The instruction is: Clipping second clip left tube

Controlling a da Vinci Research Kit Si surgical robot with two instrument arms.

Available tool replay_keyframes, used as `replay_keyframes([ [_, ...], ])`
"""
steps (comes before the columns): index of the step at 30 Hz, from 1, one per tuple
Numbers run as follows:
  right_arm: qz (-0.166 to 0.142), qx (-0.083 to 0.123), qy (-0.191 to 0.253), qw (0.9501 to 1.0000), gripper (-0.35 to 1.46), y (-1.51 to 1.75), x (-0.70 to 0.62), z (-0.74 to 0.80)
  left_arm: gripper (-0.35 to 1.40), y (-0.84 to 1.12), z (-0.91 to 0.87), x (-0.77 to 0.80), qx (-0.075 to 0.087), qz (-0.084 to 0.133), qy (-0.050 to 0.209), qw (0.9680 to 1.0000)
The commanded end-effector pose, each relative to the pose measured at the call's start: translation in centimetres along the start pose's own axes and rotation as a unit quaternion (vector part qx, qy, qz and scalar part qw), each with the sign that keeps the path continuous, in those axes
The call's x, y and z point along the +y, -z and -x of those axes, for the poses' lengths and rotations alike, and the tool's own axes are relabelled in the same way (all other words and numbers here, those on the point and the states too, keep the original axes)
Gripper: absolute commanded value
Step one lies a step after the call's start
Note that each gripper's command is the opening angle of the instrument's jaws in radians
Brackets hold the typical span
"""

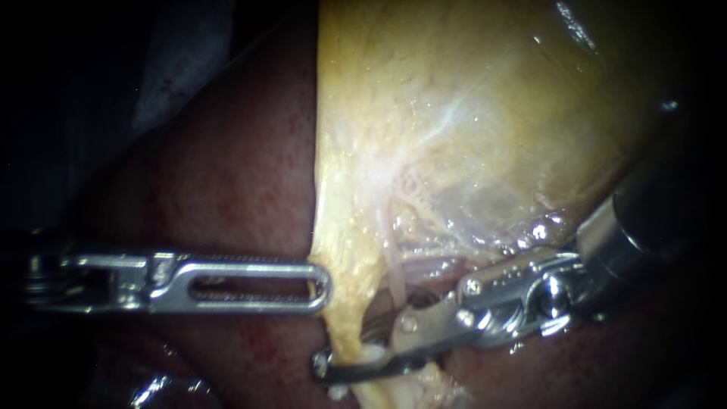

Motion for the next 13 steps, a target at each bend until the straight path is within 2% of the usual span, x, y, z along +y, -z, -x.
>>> replay_keyframes([
  [1,0.0,0.001,0.0,1.0,-0.34,0.0,0.0,0.0,-0.1,0.0,0.0,0.0,0.0,0.0,0.0,1.0],
  [13,0.0,0.0,0.0,1.0,-0.31,0.0,0.0,0.0,-0.1,-0.02,0.0,0.01,0.0,0.0,-0.001,1.0],
])
